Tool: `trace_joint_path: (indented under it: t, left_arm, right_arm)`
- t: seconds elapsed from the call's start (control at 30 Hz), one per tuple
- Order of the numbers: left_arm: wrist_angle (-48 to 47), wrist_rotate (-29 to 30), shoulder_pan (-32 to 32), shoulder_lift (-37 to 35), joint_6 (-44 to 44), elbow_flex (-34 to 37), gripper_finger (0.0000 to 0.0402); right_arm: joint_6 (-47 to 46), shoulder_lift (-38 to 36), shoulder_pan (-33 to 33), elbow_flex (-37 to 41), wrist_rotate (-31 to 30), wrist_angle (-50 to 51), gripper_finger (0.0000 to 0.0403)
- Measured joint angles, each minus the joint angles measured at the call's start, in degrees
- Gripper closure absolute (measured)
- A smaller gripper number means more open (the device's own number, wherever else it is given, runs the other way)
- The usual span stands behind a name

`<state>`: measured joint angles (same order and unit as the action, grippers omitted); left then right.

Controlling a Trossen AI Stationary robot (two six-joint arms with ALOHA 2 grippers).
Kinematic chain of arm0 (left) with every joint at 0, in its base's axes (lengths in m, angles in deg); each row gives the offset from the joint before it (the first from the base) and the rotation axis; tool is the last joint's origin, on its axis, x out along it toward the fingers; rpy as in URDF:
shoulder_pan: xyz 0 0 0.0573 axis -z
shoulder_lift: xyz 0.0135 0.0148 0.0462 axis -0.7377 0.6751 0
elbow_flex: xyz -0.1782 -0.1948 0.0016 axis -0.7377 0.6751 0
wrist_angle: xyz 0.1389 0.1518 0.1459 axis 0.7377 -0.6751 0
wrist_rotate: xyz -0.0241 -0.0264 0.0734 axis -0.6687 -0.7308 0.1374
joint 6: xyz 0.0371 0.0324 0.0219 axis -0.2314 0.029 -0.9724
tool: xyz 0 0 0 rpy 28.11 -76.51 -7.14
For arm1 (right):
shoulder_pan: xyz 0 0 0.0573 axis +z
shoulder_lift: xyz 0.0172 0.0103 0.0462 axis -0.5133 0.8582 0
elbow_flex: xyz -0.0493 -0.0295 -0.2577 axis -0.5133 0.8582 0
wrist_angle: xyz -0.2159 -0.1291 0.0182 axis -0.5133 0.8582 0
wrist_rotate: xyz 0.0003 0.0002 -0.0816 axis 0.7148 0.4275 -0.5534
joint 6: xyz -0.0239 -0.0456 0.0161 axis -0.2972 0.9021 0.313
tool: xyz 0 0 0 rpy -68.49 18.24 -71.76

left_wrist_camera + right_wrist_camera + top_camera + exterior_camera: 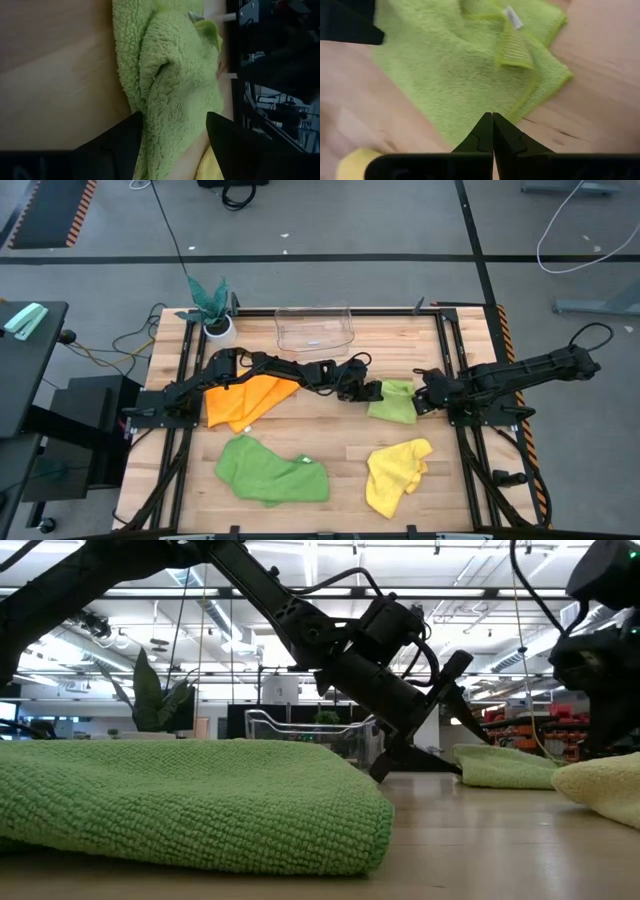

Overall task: Fold microfiber towels
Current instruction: Put the light green microfiber cloth into the transparent bin

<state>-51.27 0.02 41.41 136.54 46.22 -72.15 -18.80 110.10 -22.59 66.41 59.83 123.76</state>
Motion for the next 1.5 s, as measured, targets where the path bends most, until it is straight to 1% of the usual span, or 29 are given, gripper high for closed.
trace_joint_path:
  t: [0.33,0.53,0.67,0.73,0.9,1.27,1.37,1.5]
  left_arm:
    - [-0.04,-0.77,-0.13,0.00,-1.14,0.00,0.0173]
    - [-0.02,-0.89,-0.13,0.00,-2.44,-0.02,0.0173]
    - [-0.02,-1.31,-0.17,0.00,-2.75,-0.02,0.0173]
    - [-0.02,-1.78,-0.23,0.00,-3.01,-0.02,0.0173]
    - [-0.02,-3.18,-0.46,0.00,-3.70,-0.02,0.0173]
    - [-0.08,-3.82,-0.61,0.00,-4.27,-0.02,0.0176]
    - [-0.11,-2.71,-0.73,0.00,-4.05,-0.02,0.0191]
    - [-0.09,-0.59,-0.79,0.00,-4.15,-0.04,0.0230]
  right_arm:
    - [-0.66,13.83,-0.02,-1.48,-0.01,-2.48,0.0401]
    - [-2.85,21.72,-0.89,-2.74,-0.61,-3.57,0.0402]
    - [-3.90,25.97,-2.01,-2.90,-0.63,-6.30,0.0402]
    - [-3.89,27.46,-2.32,-2.97,-0.61,-9.51,0.0402]
    - [-3.89,29.41,-3.10,-3.01,-0.42,-14.99,0.0402]
    - [-3.70,29.42,-4.07,-2.91,-0.17,-15.03,0.0403]
    - [-3.64,29.42,-4.08,-2.88,-0.17,-15.05,0.0403]
    - [-3.50,29.42,-4.07,-2.84,-0.19,-15.29,0.0403]
